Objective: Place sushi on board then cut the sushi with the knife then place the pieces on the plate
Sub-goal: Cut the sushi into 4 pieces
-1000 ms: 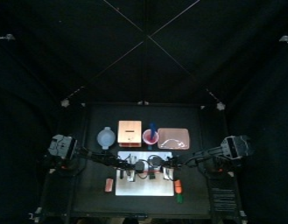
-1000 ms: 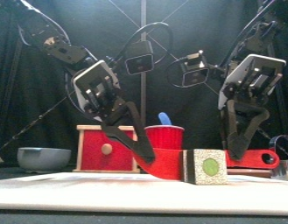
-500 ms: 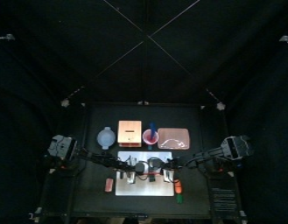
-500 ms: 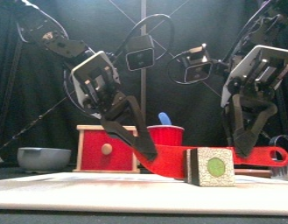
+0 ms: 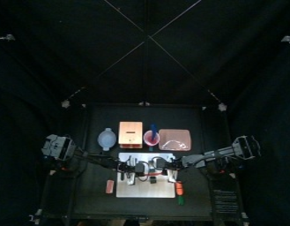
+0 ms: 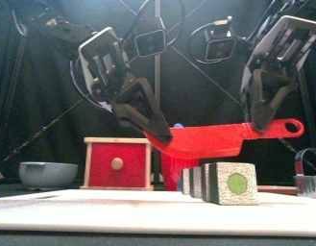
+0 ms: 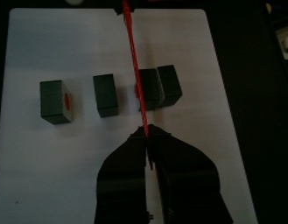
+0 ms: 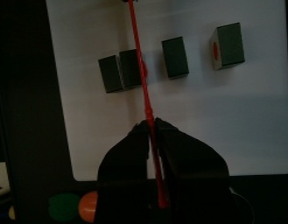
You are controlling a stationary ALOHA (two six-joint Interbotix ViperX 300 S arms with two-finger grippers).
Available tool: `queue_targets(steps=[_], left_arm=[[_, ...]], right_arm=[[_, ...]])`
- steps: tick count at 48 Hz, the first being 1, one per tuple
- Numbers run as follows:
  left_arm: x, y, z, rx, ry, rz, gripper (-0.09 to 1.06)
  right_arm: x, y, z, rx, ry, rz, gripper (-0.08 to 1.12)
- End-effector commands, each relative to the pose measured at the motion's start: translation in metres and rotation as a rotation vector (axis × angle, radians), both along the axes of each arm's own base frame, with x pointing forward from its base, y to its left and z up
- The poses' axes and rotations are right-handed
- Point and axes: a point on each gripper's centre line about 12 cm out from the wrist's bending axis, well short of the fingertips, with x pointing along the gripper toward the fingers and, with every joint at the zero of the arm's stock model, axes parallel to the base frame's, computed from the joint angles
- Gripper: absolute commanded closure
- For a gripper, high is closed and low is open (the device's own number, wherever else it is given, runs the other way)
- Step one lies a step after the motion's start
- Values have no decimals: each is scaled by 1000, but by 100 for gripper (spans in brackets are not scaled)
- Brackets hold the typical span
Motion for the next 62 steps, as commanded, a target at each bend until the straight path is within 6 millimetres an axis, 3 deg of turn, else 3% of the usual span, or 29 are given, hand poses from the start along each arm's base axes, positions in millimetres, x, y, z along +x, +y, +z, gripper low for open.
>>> queue_targets(steps=[1,20,37,62], left_arm=[[3,-16,14,-9,-36,-37,61],[12,-32,9,-26,-29,-53,61],[11,-34,3,-28,-14,-51,61],[11,-31,13,-27,-36,-53,61]], right_arm=[[1,0,14,17,-46,-10,67],[-1,13,5,55,-34,-5,67],[1,15,-4,58,-21,-5,67],[4,15,6,58,-55,-1,67]])
